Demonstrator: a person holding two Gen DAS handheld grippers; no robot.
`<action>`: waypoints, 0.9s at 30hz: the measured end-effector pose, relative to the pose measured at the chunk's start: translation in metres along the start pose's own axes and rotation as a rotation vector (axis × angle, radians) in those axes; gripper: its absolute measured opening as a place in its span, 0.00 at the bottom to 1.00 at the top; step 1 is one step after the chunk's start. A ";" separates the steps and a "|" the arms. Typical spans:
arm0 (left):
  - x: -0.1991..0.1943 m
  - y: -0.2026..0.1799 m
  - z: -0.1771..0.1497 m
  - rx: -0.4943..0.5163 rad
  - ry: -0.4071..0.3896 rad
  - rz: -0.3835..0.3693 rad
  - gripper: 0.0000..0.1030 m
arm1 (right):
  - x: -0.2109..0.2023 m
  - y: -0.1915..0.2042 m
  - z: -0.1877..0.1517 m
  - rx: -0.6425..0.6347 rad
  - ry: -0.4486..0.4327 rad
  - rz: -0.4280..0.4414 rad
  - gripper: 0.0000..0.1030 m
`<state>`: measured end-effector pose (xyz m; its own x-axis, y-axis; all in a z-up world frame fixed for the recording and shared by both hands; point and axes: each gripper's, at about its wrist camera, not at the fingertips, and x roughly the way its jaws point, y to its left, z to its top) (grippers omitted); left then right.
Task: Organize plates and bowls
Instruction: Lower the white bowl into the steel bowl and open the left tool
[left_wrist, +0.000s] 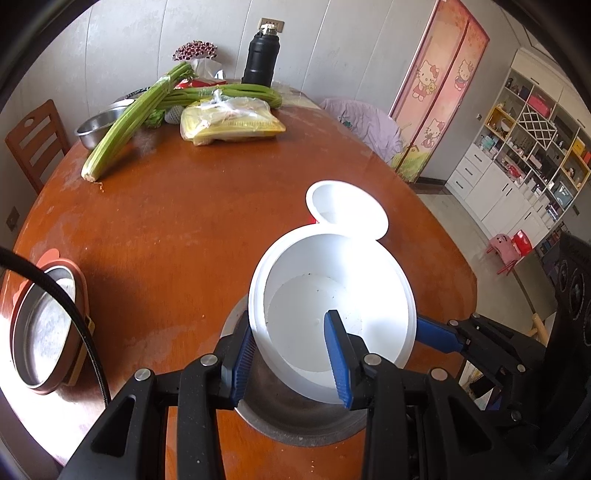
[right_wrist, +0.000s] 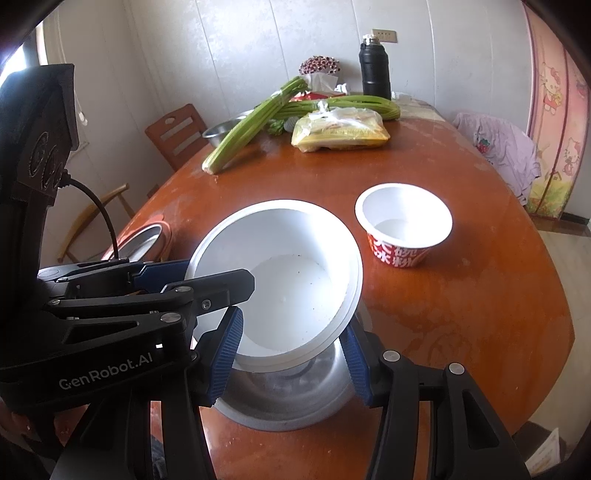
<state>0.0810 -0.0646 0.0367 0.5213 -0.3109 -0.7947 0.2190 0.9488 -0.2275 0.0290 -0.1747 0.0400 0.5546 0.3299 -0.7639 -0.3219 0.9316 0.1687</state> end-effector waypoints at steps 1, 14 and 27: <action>0.002 0.000 -0.002 0.002 0.007 0.002 0.36 | 0.001 0.000 -0.001 0.001 0.005 0.000 0.54; 0.020 0.003 -0.013 -0.011 0.058 -0.010 0.36 | 0.014 -0.007 -0.015 0.020 0.055 0.003 0.54; 0.029 0.008 -0.019 -0.018 0.088 -0.007 0.36 | 0.028 -0.007 -0.021 0.018 0.100 0.007 0.54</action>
<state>0.0818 -0.0649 0.0011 0.4452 -0.3125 -0.8391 0.2071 0.9476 -0.2431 0.0310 -0.1754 0.0044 0.4727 0.3205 -0.8208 -0.3109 0.9323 0.1849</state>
